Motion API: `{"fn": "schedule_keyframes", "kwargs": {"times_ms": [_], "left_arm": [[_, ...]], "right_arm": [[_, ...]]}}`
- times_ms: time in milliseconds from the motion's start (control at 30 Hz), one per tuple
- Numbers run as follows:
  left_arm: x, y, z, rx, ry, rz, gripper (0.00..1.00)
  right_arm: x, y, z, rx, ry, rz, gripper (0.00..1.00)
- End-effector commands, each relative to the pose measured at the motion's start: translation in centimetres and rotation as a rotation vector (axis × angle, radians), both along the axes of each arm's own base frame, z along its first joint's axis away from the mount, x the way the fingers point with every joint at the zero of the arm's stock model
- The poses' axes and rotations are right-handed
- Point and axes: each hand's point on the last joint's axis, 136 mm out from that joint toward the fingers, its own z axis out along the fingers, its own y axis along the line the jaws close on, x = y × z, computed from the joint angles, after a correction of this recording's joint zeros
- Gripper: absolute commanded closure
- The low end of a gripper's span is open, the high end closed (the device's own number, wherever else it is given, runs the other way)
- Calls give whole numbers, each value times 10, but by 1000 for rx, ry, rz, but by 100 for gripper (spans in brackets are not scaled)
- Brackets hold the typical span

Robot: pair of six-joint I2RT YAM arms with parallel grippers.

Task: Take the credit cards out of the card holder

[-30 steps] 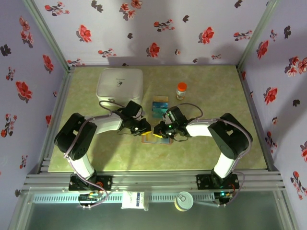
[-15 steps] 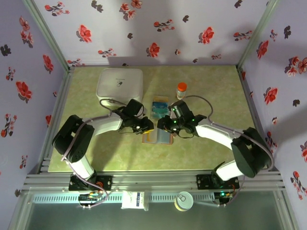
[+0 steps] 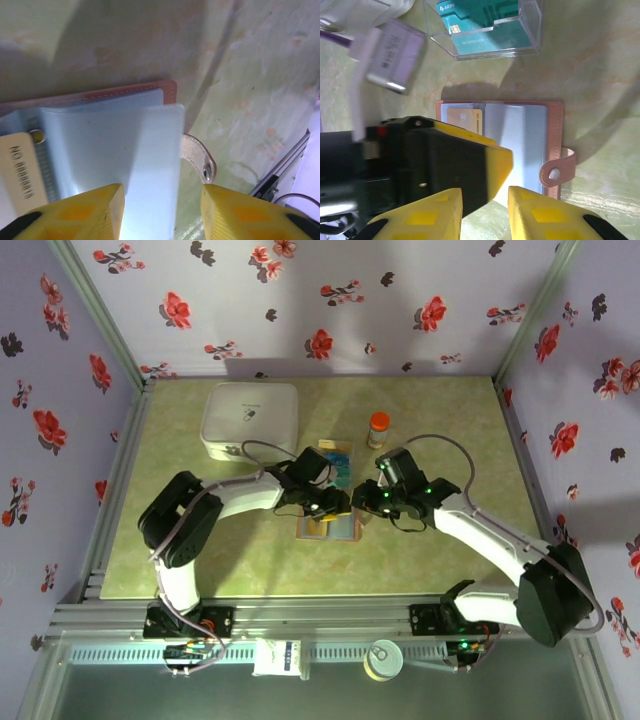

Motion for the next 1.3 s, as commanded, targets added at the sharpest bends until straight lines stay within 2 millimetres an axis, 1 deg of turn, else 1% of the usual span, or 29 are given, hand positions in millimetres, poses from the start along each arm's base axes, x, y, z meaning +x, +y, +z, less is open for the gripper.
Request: {"fn": "schedule_keyframes", "kwargs": {"times_ms": [0, 100, 300, 400, 500, 600, 667, 700, 767, 833, 900, 1067, 1200, 1267], "left_arm": [[-3, -11, -1, 4, 21, -25, 53], [-1, -10, 2, 6, 7, -32, 50], [5, -3, 22, 1, -55, -29, 48], [7, 6, 26, 21, -73, -17, 48], [8, 16, 29, 24, -80, -3, 49], [11, 32, 30, 34, -88, 24, 51], [14, 43, 27, 38, -83, 48, 54], [14, 47, 25, 41, -79, 58, 56], [15, 55, 20, 50, -69, 68, 64], [14, 60, 14, 56, -60, 79, 75], [12, 57, 8, 41, -35, 77, 79], [5, 35, 3, 1, -1, 35, 87], [3, 24, 2, 0, 5, 15, 87], [2, 18, -2, 3, 15, 4, 88]], "right_arm": [[0, -10, 5, -36, -21, -12, 69], [-2, -11, 4, -40, -12, -7, 69], [-2, -6, -1, -16, 8, -7, 69], [-1, 4, -3, 42, 13, 3, 71], [1, 11, -6, 69, 26, 6, 72], [3, 19, -7, 88, 34, 16, 73], [3, 25, -8, 91, 38, 29, 74], [3, 28, -8, 91, 41, 35, 74], [3, 37, -7, 95, 43, 57, 74], [3, 44, -6, 91, 48, 77, 75], [2, 45, -7, 66, 48, 86, 74], [4, 40, -4, 43, 29, 64, 75], [5, 36, 1, 26, 16, 62, 74], [5, 34, 3, 21, 12, 61, 74]]}}
